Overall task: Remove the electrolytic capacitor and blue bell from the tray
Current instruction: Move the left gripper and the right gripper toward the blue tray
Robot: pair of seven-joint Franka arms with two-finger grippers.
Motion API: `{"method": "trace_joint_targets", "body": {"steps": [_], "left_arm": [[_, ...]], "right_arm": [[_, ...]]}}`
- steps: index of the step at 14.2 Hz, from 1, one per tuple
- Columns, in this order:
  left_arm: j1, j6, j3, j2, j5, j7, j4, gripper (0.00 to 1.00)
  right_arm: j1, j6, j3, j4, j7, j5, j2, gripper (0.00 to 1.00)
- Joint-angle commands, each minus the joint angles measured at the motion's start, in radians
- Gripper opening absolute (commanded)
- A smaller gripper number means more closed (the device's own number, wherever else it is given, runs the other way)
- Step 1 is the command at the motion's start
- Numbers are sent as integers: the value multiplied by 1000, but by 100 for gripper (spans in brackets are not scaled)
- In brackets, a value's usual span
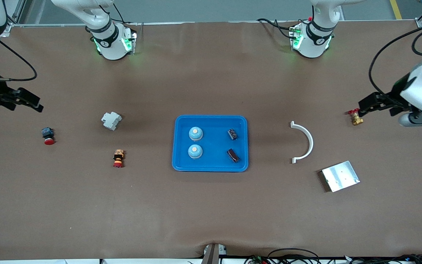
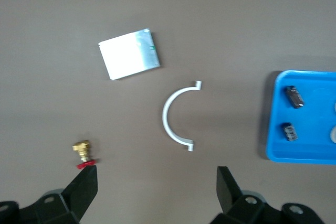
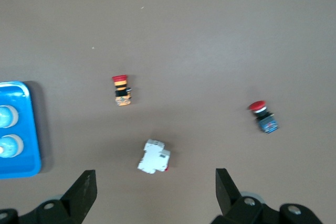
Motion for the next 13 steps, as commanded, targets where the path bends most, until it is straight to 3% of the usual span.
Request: {"method": "trace_joint_targets", "body": {"steps": [1, 5, 11, 13], "left_arm": [[-3, 1, -67, 2, -27, -70, 15, 100], [-46, 1, -169, 29, -33, -206, 15, 100], [-248, 47, -175, 157, -33, -433, 56, 100], [-303, 105, -175, 203, -30, -527, 56, 100]], "right_arm": [[53, 44, 1, -78, 100, 21, -33, 100], [191, 52, 0, -101, 287, 7, -26, 100], [421, 162, 1, -115, 645, 4, 68, 100], [493, 210, 1, -110, 745, -45, 123, 100]]}}
